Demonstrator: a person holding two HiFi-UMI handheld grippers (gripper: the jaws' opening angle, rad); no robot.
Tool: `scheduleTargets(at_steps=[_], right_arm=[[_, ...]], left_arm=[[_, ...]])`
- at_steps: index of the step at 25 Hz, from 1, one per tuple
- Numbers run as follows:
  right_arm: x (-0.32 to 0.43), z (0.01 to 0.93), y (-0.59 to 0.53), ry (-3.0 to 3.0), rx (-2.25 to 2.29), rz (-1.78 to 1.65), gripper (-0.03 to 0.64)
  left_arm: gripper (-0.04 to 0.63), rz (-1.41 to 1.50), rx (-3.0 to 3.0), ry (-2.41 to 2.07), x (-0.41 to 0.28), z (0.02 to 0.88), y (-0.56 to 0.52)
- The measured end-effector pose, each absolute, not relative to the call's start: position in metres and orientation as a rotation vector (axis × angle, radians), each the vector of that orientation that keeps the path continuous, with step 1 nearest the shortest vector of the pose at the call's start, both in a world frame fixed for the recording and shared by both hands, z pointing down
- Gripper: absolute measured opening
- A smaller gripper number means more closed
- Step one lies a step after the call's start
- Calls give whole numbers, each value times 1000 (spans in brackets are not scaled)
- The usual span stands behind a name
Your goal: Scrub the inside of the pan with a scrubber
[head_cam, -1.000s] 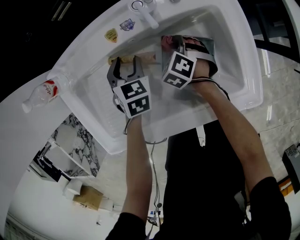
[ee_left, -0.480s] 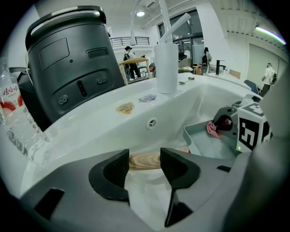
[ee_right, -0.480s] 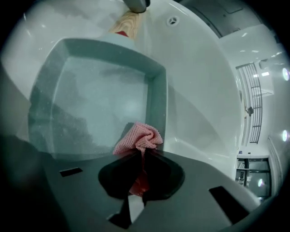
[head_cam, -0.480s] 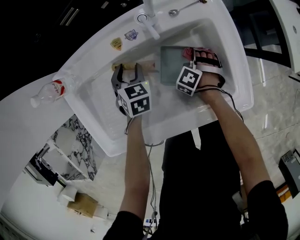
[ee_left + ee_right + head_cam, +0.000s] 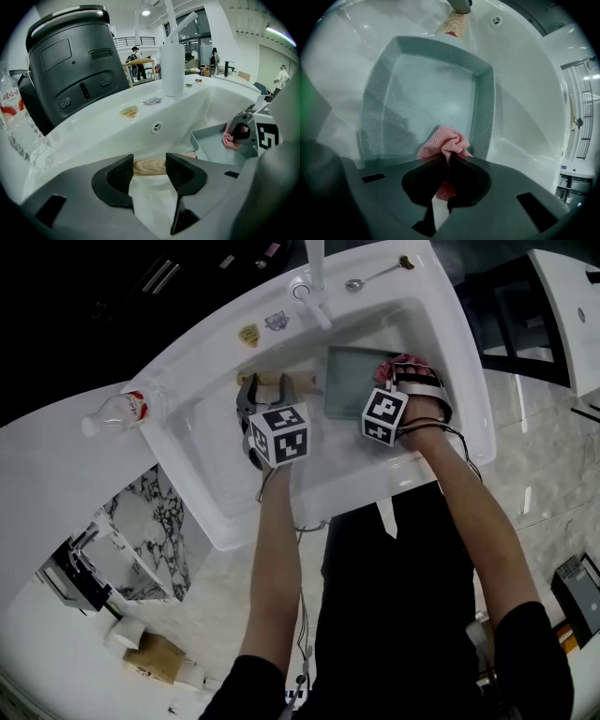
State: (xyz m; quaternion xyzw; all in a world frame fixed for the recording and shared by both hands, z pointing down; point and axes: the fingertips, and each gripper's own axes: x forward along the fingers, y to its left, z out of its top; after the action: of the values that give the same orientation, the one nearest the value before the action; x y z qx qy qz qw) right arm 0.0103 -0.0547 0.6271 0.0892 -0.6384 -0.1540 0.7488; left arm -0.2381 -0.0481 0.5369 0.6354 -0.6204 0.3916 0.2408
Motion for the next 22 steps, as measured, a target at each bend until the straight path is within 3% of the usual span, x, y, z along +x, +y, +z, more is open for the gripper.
scheduleTargets(at_steps=[8, 22], right_arm=[[8, 608, -25, -1494, 160, -89, 37], [-3, 502, -15, -1683, 293, -175, 37]], left_arm=[[226, 1046, 1780, -1657, -238, 536, -47], [256, 984, 1961, -1594, -178, 469, -19]])
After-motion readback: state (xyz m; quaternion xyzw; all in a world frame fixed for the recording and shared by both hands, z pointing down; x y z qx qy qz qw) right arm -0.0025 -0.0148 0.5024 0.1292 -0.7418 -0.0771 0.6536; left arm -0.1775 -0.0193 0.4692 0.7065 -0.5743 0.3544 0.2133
